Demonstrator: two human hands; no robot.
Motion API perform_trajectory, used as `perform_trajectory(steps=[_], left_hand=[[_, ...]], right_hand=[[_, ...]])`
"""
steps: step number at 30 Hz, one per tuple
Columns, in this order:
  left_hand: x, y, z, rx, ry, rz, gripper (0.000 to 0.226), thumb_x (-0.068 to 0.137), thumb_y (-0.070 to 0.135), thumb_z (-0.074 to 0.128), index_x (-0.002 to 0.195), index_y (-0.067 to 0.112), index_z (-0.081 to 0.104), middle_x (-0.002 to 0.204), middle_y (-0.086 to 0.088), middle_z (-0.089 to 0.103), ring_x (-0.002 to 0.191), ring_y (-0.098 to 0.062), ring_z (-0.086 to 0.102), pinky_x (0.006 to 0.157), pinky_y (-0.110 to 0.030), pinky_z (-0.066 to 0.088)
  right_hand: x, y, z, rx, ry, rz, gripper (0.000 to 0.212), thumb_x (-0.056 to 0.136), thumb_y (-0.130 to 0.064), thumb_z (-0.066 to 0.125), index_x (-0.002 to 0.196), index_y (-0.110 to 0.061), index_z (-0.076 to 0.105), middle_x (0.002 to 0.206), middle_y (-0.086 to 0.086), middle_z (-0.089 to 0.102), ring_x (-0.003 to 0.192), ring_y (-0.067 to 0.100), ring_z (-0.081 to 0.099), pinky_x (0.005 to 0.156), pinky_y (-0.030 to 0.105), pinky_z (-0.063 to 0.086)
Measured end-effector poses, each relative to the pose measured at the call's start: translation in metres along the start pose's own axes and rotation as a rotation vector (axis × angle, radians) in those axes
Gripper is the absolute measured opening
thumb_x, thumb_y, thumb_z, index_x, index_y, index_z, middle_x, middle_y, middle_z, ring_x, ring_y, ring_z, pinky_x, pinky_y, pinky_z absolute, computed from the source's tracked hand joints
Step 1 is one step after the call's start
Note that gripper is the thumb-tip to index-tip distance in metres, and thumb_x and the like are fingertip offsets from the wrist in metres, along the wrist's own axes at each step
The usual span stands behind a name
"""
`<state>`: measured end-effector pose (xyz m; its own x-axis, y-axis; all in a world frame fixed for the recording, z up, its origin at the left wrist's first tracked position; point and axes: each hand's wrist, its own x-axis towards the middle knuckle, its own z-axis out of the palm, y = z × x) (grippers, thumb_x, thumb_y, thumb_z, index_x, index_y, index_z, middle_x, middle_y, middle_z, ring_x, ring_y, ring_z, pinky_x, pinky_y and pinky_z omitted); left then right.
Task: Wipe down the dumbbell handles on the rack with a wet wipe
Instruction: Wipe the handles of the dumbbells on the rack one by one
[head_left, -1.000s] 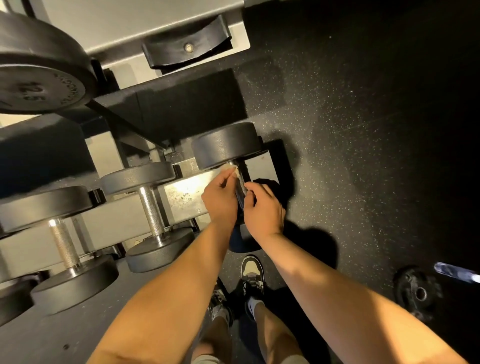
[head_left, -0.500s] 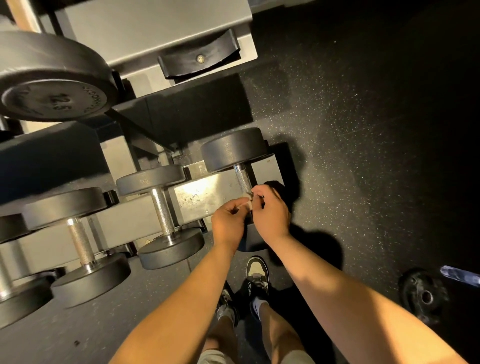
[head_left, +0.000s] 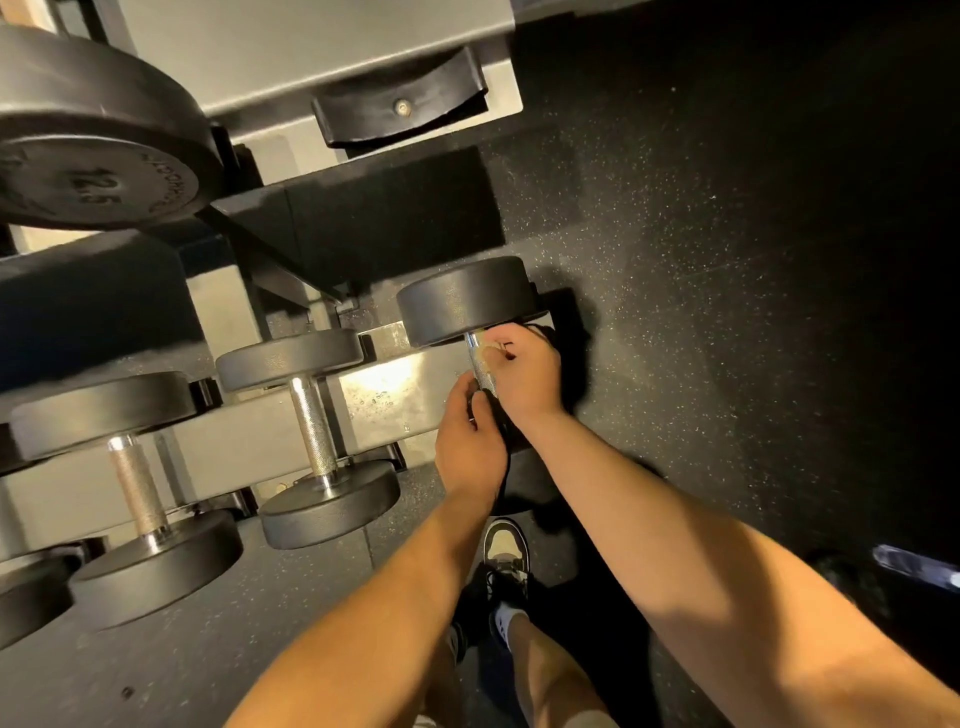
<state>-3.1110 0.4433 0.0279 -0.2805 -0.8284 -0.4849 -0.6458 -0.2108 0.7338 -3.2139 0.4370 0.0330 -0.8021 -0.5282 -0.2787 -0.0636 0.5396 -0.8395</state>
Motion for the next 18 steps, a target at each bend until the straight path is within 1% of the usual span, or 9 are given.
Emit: perform_trajectory(steps=[4, 6, 8, 9, 10, 12, 14, 16, 18], left_hand=[[0.001, -0.001, 0.000, 0.000, 0.008, -0.006, 0.038, 0.109, 0.036, 0.036, 0.144, 0.036, 0.051, 0.144, 0.009, 0.058, 0.127, -0.015, 0.055, 0.095, -0.021, 0.036], [-0.001, 0.001, -0.001, -0.001, 0.009, -0.021, 0.038, 0.109, 0.037, 0.035, 0.144, 0.037, 0.051, 0.142, 0.010, 0.059, 0.124, -0.015, 0.056, 0.092, -0.022, 0.037], [-0.002, 0.001, 0.000, 0.002, 0.010, -0.022, 0.038, 0.109, 0.037, 0.035, 0.144, 0.037, 0.051, 0.142, 0.010, 0.059, 0.124, -0.014, 0.056, 0.092, -0.021, 0.036], [-0.001, 0.001, 0.000, 0.003, 0.010, -0.016, 0.038, 0.109, 0.036, 0.035, 0.144, 0.036, 0.051, 0.142, 0.010, 0.059, 0.125, -0.014, 0.056, 0.093, -0.021, 0.036], [-0.001, 0.001, -0.001, 0.004, 0.011, -0.011, 0.039, 0.109, 0.036, 0.035, 0.144, 0.036, 0.051, 0.143, 0.009, 0.058, 0.126, -0.014, 0.055, 0.095, -0.021, 0.037], [0.001, -0.001, 0.000, 0.016, 0.014, -0.004, 0.039, 0.109, 0.035, 0.035, 0.145, 0.034, 0.051, 0.145, 0.008, 0.056, 0.130, -0.013, 0.053, 0.098, -0.020, 0.034], [0.002, -0.002, 0.000, 0.027, 0.019, 0.012, 0.039, 0.110, 0.035, 0.035, 0.145, 0.033, 0.051, 0.147, 0.008, 0.054, 0.132, -0.012, 0.050, 0.099, -0.017, 0.031], [0.003, -0.004, 0.000, 0.019, 0.024, 0.032, 0.039, 0.110, 0.035, 0.035, 0.145, 0.032, 0.052, 0.147, 0.006, 0.054, 0.131, -0.012, 0.050, 0.099, -0.016, 0.030], [0.005, -0.006, 0.001, 0.023, 0.026, 0.037, 0.040, 0.110, 0.034, 0.034, 0.145, 0.031, 0.052, 0.147, 0.005, 0.054, 0.132, -0.012, 0.050, 0.099, -0.016, 0.029]], right_hand=[[-0.006, 0.007, -0.003, -0.057, -0.059, 0.020, 0.009, 0.087, -0.001, 0.067, 0.088, -0.008, 0.072, 0.089, 0.003, 0.071, 0.084, 0.017, 0.067, 0.072, 0.020, 0.052], [-0.017, 0.018, -0.009, -0.125, -0.111, 0.055, 0.013, 0.086, 0.000, 0.067, 0.081, -0.011, 0.069, 0.085, 0.003, 0.070, 0.082, 0.020, 0.067, 0.069, 0.018, 0.050], [-0.025, 0.029, -0.016, -0.207, -0.175, 0.108, 0.017, 0.085, -0.001, 0.070, 0.079, -0.017, 0.069, 0.084, 0.002, 0.072, 0.082, 0.021, 0.068, 0.072, 0.027, 0.055], [-0.027, 0.032, -0.018, -0.238, -0.199, 0.129, 0.017, 0.085, -0.003, 0.071, 0.078, -0.018, 0.069, 0.084, 0.001, 0.072, 0.082, 0.020, 0.069, 0.073, 0.029, 0.056], [-0.026, 0.031, -0.020, -0.247, -0.203, 0.138, 0.016, 0.085, -0.004, 0.071, 0.079, -0.018, 0.070, 0.084, 0.000, 0.072, 0.082, 0.018, 0.068, 0.072, 0.026, 0.056], [-0.017, 0.023, -0.018, -0.166, -0.142, 0.115, 0.010, 0.088, -0.005, 0.069, 0.086, -0.014, 0.073, 0.085, -0.003, 0.070, 0.082, 0.014, 0.067, 0.070, 0.016, 0.051], [-0.006, 0.011, -0.011, -0.047, -0.079, 0.059, 0.009, 0.089, -0.006, 0.067, 0.093, -0.013, 0.073, 0.089, -0.003, 0.071, 0.084, 0.013, 0.066, 0.072, 0.017, 0.051], [0.001, 0.000, -0.002, -0.017, -0.070, 0.043, 0.007, 0.089, -0.007, 0.069, 0.094, -0.013, 0.071, 0.089, -0.003, 0.070, 0.081, 0.010, 0.064, 0.066, 0.011, 0.047], [0.004, -0.001, 0.001, -0.058, -0.078, 0.056, 0.004, 0.090, -0.008, 0.069, 0.090, -0.012, 0.069, 0.088, -0.001, 0.069, 0.078, 0.009, 0.061, 0.059, 0.007, 0.042]])
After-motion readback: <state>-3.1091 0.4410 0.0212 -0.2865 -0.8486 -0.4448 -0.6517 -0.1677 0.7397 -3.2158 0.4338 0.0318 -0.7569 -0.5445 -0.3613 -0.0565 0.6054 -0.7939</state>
